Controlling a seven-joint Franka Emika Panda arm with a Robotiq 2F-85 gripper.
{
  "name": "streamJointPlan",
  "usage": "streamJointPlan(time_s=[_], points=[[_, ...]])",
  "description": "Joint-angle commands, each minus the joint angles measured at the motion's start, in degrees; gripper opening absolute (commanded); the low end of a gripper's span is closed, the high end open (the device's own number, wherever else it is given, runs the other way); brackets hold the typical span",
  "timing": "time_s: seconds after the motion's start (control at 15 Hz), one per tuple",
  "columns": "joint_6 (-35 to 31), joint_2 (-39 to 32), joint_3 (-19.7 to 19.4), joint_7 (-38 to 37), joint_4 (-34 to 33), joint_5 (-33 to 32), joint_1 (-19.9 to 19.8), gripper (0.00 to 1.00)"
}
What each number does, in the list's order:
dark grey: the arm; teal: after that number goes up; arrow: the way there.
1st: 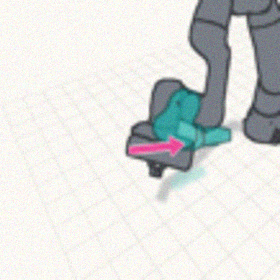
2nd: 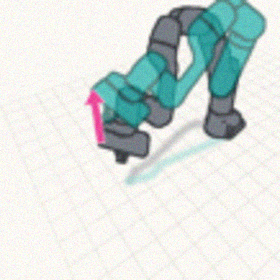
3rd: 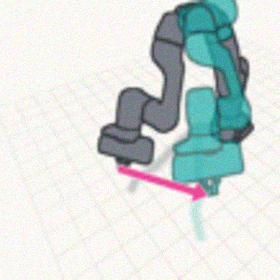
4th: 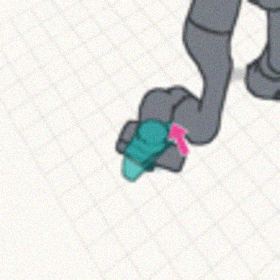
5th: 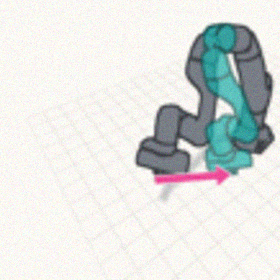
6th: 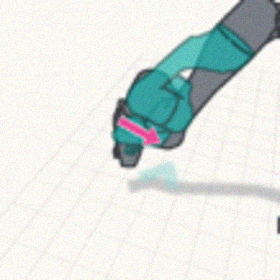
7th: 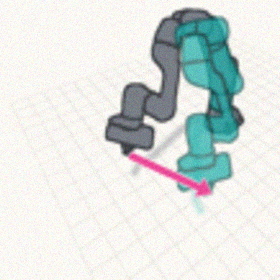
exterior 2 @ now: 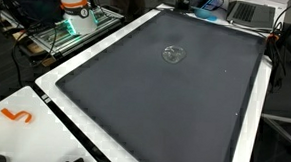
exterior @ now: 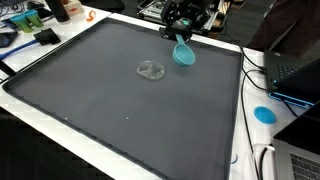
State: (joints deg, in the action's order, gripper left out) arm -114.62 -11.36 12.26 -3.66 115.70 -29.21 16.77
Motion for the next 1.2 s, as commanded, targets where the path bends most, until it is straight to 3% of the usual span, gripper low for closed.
streamJointPlan(time_s=[0.0,1.13], points=[[-0.84,-0.64,-0.16,-2.83,0.44,-2.98,0.81,0.28],[-2.35,-2.57,-0.64,-3.7,-1.19,-2.82,0.79,0.28]])
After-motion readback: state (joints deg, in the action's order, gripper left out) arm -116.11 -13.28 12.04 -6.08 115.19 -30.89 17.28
